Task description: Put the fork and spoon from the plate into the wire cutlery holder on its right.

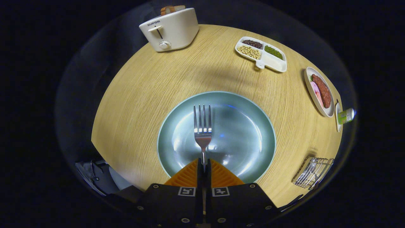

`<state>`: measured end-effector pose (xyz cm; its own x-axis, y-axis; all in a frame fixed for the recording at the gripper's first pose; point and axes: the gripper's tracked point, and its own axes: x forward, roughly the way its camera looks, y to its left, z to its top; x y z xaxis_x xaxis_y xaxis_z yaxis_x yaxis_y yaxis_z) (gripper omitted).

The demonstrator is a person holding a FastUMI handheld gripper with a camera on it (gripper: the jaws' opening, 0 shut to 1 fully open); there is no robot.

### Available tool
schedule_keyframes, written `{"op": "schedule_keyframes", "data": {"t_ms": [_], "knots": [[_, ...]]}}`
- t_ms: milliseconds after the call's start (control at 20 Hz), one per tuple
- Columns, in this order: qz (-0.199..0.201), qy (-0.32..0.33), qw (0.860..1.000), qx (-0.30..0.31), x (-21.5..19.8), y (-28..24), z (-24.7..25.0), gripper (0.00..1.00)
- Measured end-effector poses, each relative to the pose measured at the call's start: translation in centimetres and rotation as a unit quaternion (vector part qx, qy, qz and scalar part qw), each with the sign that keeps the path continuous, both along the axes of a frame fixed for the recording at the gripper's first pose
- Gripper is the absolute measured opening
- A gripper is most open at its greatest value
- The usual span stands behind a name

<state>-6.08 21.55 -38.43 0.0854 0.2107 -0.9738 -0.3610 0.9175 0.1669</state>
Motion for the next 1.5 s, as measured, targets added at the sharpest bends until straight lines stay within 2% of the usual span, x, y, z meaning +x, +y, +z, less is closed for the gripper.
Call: {"op": "schedule_keyframes", "data": {"t_ms": [500, 750, 950, 1100, 1300, 1500], "knots": [[-0.089, -0.040, 0.995, 0.025, -0.2, -5.8, 3.5, 0.05], [-0.136, -0.057, 0.989, 0.013, -1.0, -10.7, 4.8, 0.04], [-0.186, -0.087, 0.979, 0.011, -1.3, -15.0, 6.6, 0.04], [-0.211, -0.104, 0.972, -0.013, -1.4, -19.2, 7.1, 0.04], [-0.252, -0.104, 0.962, -0.025, -2.2, -23.2, 7.2, 0.05], [-0.265, -0.100, 0.959, -0.032, -2.9, -25.7, 6.6, 0.04]]}}
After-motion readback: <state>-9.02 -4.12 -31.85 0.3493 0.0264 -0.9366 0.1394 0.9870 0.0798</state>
